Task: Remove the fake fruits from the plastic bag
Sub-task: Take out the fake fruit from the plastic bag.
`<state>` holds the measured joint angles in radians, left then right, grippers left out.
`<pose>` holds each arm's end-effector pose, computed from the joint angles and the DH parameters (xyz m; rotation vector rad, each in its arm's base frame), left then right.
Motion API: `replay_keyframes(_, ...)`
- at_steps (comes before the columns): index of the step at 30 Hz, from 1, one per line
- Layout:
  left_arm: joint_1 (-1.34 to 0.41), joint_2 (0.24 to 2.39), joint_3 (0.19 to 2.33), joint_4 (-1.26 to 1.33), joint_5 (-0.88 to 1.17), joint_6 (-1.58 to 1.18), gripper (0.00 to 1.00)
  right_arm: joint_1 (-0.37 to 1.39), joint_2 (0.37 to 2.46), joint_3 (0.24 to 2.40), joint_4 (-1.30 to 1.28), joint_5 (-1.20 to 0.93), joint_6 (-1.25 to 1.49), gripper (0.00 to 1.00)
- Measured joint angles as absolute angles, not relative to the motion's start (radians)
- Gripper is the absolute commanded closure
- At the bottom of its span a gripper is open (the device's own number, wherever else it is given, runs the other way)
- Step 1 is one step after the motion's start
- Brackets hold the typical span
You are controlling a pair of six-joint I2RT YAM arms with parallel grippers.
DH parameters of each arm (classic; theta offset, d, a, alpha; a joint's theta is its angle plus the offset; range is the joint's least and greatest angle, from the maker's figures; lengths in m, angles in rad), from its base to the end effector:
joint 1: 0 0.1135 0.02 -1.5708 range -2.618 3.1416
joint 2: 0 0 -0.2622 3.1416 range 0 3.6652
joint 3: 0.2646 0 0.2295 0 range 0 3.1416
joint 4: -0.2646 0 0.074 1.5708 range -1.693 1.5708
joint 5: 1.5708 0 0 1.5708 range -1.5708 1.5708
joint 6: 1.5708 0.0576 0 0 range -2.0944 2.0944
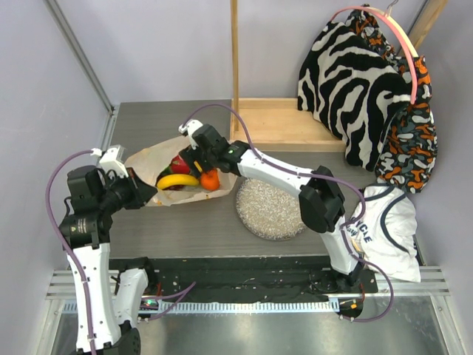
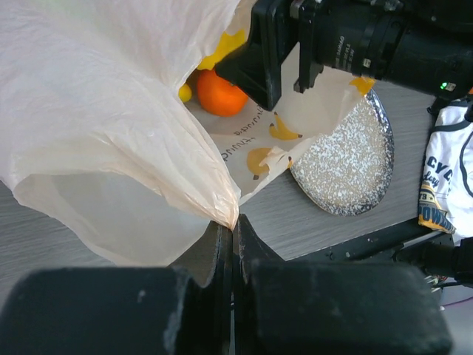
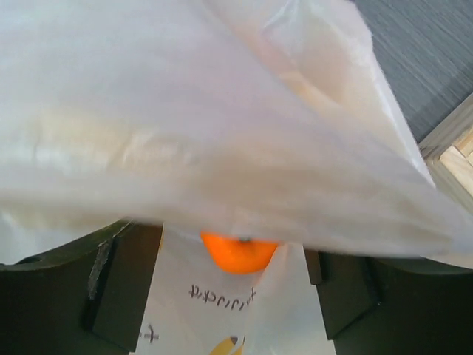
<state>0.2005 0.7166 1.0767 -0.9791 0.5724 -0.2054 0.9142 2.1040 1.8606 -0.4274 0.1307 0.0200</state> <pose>0.1122 -0.0090 0.3489 -0.1123 2.1403 -0.6263 0.3023 0.3799 0.2627 -0.9120 2.0672 0.3593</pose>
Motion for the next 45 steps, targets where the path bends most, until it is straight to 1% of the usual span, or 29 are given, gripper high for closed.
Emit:
replay_keyframes(5,0.208,0.716,1.073,-0.981,0.578,-0.206,1.00,0.900,2.181,1.919,-0.409,0.156,0.058,0.16)
replay_keyframes(12,0.220,0.712,1.054,-0.989,0.581,-0.206,1.00,0.880,2.292,1.990,-0.408,0.186,0.095,0.08)
replay_keyframes(14,0.221,0.712,1.054,-0.989,0.582,-0.206,1.00,0.876,2.305,2.010,-0.407,0.188,0.112,0.08)
replay_keyframes(18,0.226,0.712,1.054,-0.990,0.587,-0.206,1.00,0.870,2.322,2.040,-0.407,0.181,0.146,0.13)
replay_keyframes(24,0.231,0.713,1.054,-0.992,0.590,-0.206,1.00,0.868,2.337,2.066,-0.397,0.182,0.160,0.12)
replay_keyframes(25,0.232,0.713,1.054,-0.992,0.592,-0.207,1.00,0.868,2.339,2.066,-0.397,0.182,0.159,0.15)
replay_keyframes(26,0.232,0.713,1.054,-0.992,0.593,-0.208,1.00,0.868,2.341,2.066,-0.397,0.182,0.156,0.20)
replay_keyframes(27,0.232,0.713,1.054,-0.992,0.594,-0.209,1.00,0.868,2.342,2.064,-0.396,0.182,0.150,0.28)
replay_keyframes(28,0.232,0.713,1.054,-0.991,0.596,-0.210,1.00,0.868,2.342,2.059,-0.395,0.181,0.144,0.38)
replay_keyframes(31,0.232,0.716,1.053,-0.986,0.599,-0.214,1.00,0.868,2.342,2.047,-0.391,0.176,0.121,0.50)
replay_keyframes(33,0.232,0.719,1.053,-0.984,0.600,-0.220,1.00,0.868,2.342,2.042,-0.392,0.159,0.106,0.55)
replay_keyframes(34,0.232,0.720,1.053,-0.984,0.600,-0.222,1.00,0.868,2.340,2.041,-0.392,0.149,0.096,0.59)
replay_keyframes(38,0.232,0.726,1.053,-0.976,0.604,-0.228,1.00,0.867,2.318,2.022,-0.396,0.091,0.060,0.67)
replay_keyframes(39,0.232,0.728,1.053,-0.973,0.605,-0.229,1.00,0.866,2.301,2.009,-0.398,0.065,0.050,0.70)
replay_keyframes(45,0.231,0.752,1.048,-0.942,0.618,-0.237,1.00,0.871,2.148,1.925,-0.416,-0.118,-0.003,0.76)
